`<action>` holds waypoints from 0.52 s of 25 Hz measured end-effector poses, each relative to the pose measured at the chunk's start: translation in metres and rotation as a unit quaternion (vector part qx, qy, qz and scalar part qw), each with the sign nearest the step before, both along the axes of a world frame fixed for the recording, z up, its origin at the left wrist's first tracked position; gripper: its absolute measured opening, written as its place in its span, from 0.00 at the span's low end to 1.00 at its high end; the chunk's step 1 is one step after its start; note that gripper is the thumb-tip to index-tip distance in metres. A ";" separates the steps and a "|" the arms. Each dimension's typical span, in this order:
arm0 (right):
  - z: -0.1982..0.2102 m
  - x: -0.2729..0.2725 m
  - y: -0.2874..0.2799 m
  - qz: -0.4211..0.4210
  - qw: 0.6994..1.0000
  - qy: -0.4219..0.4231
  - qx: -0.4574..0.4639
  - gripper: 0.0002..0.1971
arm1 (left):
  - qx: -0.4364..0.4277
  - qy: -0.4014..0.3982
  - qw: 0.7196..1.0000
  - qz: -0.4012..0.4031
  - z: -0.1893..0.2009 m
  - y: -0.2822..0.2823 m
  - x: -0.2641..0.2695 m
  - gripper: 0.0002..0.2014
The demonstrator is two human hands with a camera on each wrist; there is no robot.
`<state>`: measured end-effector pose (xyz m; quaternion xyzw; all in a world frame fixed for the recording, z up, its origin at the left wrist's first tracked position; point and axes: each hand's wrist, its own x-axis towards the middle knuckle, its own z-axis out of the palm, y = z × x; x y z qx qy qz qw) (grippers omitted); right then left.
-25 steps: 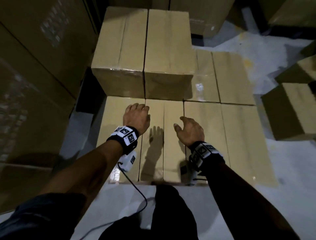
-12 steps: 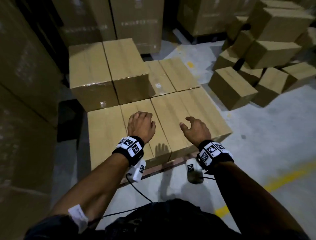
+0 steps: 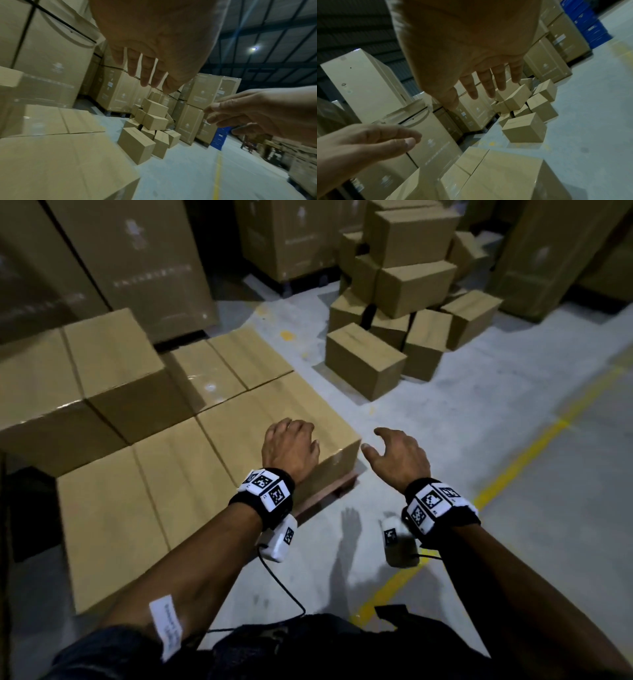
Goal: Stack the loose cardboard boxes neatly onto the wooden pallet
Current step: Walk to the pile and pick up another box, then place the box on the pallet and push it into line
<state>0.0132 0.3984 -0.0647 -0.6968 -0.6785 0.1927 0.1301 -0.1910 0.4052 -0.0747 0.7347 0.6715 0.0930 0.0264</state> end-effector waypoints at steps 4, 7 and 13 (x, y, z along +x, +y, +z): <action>0.016 0.117 0.010 -0.046 0.999 -0.013 0.024 0.27 | 0.008 -0.022 0.999 -0.043 0.012 0.030 0.114 0.20; 0.024 0.188 0.028 -0.086 0.995 -0.007 0.050 0.27 | 0.023 -0.033 0.996 -0.081 0.021 0.065 0.189 0.20; 0.012 0.303 0.099 -0.148 0.988 -0.021 0.044 0.26 | 0.022 -0.059 0.987 -0.151 0.003 0.168 0.314 0.21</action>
